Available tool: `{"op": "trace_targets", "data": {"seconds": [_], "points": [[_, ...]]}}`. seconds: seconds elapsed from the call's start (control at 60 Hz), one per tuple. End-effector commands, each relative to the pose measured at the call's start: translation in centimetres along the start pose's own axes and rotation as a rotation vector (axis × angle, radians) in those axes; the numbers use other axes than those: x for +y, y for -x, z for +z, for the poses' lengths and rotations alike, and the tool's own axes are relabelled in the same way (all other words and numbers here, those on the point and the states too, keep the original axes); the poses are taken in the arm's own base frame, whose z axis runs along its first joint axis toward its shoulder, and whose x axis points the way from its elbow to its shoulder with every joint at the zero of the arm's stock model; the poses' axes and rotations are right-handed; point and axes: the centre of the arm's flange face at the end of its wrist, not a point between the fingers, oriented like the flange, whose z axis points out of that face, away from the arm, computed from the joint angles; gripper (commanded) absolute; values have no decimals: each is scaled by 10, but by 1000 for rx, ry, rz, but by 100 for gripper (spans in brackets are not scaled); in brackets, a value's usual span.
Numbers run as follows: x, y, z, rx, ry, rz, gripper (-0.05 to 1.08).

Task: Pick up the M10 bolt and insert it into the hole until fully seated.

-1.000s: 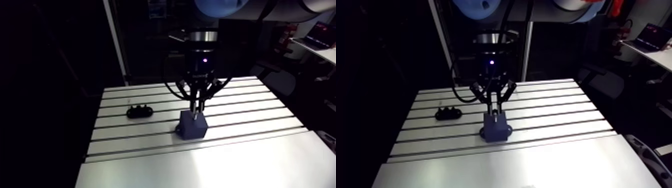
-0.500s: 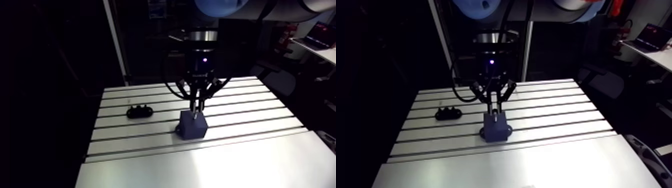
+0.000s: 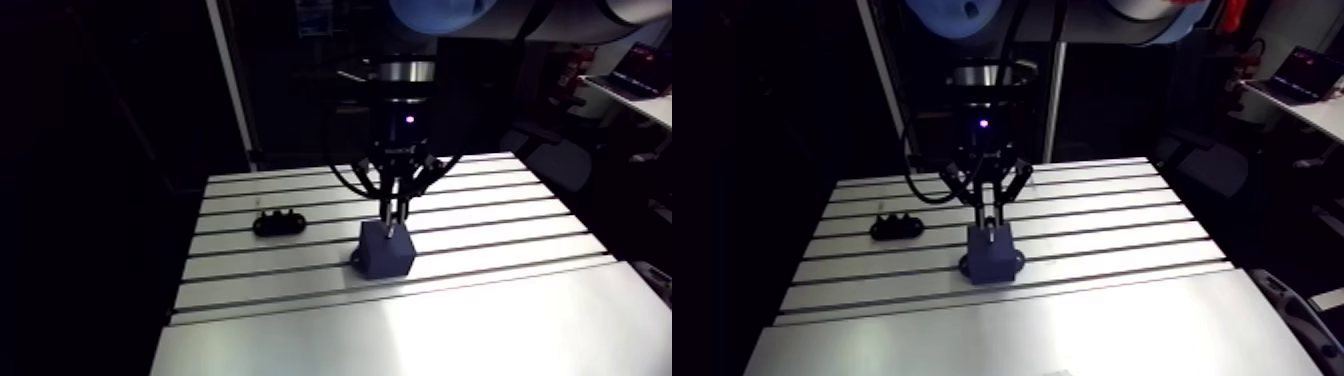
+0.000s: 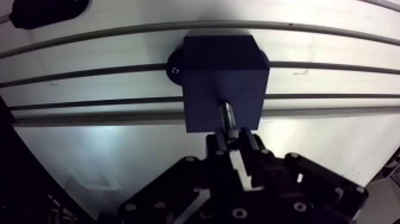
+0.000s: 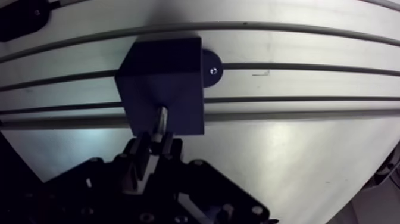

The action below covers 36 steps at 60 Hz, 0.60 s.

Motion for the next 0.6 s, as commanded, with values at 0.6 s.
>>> {"op": "trace_targets", "data": {"seconds": [0.6], "points": [[0, -1, 3, 14, -2, 0, 108]]}}
